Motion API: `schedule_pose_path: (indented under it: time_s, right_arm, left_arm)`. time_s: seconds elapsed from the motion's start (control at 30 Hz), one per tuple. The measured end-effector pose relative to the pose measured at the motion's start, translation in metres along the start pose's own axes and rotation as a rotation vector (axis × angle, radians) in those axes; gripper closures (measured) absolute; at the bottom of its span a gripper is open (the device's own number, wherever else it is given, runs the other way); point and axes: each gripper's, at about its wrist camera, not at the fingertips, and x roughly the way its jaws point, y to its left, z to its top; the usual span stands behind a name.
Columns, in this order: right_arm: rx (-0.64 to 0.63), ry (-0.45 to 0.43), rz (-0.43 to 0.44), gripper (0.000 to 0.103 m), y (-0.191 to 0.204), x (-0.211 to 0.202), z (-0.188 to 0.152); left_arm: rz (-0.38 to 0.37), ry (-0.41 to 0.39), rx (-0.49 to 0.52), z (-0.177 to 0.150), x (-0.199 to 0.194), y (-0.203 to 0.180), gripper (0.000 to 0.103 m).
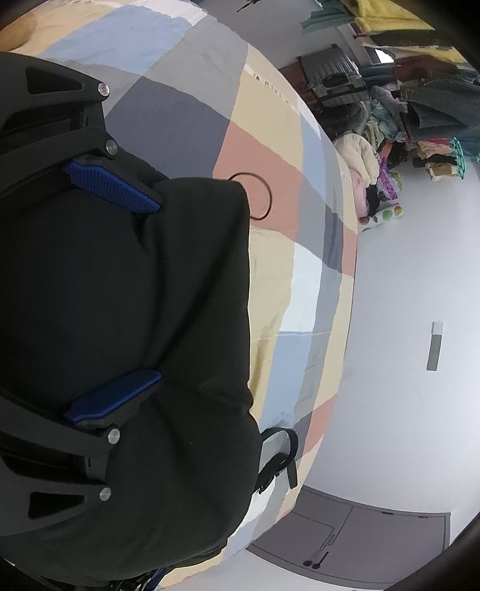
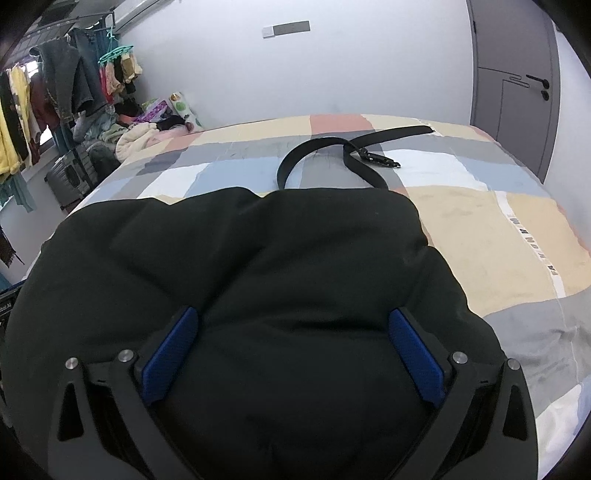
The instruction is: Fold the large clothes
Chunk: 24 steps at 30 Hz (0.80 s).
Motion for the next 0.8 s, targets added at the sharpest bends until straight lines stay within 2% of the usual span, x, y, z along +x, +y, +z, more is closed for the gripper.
schedule_pose_path:
  time_s: [0.13, 0.23, 0.4, 0.5, 0.7, 0.8]
  right_arm:
    - [0.02, -0.031, -0.013, 0.0, -0.002, -0.019, -0.002]
    - [0.023, -0.05, 0.003, 0.0, 0.0, -0.039, -0.002]
    - [0.003, -0.096, 0.019, 0.0, 0.01, -0.088, 0.0]
    - [0.005, -0.151, 0.028, 0.0, 0.015, -0.13, 0.007]
    - [-0.019, -0.303, 0.062, 0.0, 0.035, -0.236, 0.024]
    - [-0.026, -0.366, 0.091, 0.0, 0.045, -0.285, 0.026]
  left_arm:
    - [0.026, -0.008, 0.007, 0.002, -0.016, -0.005, 0.017]
    - [-0.009, -0.017, 0.004, 0.002, -0.042, -0.009, 0.017]
    - [-0.004, -0.096, 0.026, 0.011, -0.115, -0.021, 0.017]
    - [0.013, -0.16, 0.049, 0.019, -0.162, -0.028, 0.017]
    - [-0.059, -0.293, 0.03, 0.02, -0.277, -0.037, 0.016]
    - [-0.067, -0.345, 0.022, 0.012, -0.322, -0.038, 0.016]
